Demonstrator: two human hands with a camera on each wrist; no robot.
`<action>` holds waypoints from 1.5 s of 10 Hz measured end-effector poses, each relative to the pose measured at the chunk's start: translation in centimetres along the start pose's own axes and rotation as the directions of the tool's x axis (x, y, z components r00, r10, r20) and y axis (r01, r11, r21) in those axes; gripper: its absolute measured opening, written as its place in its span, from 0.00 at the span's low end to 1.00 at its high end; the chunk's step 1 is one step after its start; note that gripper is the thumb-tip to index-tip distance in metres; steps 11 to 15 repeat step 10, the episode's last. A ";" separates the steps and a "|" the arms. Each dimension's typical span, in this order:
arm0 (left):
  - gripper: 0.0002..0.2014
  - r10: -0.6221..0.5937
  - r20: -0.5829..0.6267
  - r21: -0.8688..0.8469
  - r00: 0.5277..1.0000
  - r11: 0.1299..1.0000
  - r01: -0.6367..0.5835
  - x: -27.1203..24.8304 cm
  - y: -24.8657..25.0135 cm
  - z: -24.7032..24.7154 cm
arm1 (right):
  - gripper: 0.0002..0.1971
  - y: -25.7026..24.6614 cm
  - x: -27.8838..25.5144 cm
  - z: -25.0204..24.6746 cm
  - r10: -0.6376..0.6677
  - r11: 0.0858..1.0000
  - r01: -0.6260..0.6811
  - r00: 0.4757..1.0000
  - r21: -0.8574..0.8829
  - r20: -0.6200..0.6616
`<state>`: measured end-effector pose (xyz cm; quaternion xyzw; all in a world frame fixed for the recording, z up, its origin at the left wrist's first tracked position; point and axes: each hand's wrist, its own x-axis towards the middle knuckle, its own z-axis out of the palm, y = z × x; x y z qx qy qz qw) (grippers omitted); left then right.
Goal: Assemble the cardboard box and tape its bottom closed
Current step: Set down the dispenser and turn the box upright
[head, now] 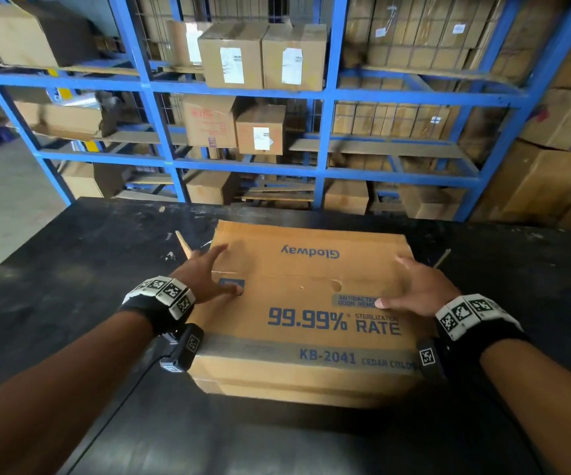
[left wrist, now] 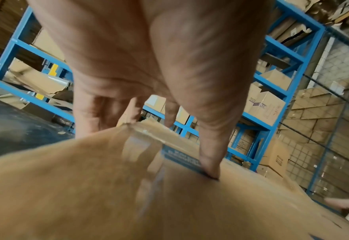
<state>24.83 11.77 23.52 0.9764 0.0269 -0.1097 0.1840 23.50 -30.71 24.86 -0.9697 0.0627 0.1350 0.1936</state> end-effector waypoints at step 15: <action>0.34 -0.014 -0.335 -0.469 0.942 0.870 -0.154 -17.3 -13.7 17.0 | 0.31 10.4 -14.4 19.2 0.042 0.850 0.143 0.941 0.508 -0.336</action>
